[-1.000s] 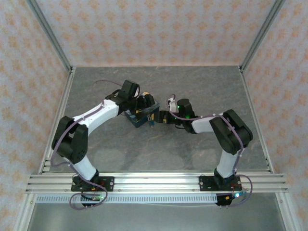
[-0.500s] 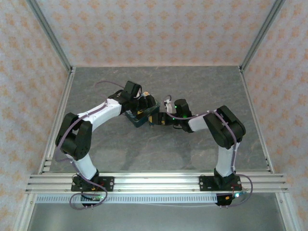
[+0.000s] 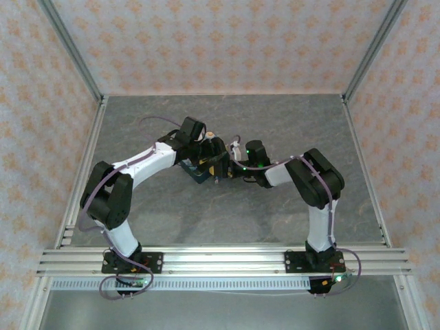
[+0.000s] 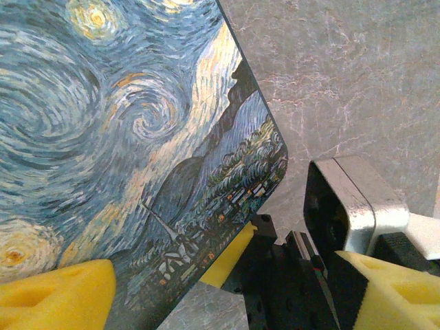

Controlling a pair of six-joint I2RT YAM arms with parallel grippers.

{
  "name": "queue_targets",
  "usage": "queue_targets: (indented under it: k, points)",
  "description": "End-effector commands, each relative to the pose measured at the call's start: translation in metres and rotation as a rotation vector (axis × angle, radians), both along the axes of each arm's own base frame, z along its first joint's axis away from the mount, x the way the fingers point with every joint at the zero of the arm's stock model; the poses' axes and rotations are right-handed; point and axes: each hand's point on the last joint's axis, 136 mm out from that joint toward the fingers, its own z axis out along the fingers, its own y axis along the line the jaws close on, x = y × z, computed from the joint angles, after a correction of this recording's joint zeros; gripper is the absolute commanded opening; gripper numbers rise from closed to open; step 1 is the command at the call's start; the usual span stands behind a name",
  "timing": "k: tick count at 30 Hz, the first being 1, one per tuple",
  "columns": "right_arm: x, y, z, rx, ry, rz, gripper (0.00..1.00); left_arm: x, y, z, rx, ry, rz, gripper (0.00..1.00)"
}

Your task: Unlock a padlock with a key

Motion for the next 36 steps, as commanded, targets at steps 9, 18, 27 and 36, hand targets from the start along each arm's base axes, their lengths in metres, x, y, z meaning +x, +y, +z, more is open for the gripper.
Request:
queue_targets:
  k: [9,18,27,36]
  points:
    - [-0.010,0.004,0.010,0.053,-0.056,0.059,0.54,-0.007,0.001,-0.019,0.035,0.051,0.013,0.82]
    - [-0.014,0.002,0.006,0.041,-0.053,0.059,0.45,-0.007,0.002,-0.020,0.040,0.054,0.014,0.82]
    - [-0.019,-0.002,0.006,0.032,-0.068,0.071,0.42,-0.007,0.002,-0.019,0.043,0.056,0.014,0.82]
    - [-0.021,-0.004,0.004,0.020,-0.078,0.073,0.32,-0.007,0.004,-0.020,0.052,0.058,0.018,0.82]
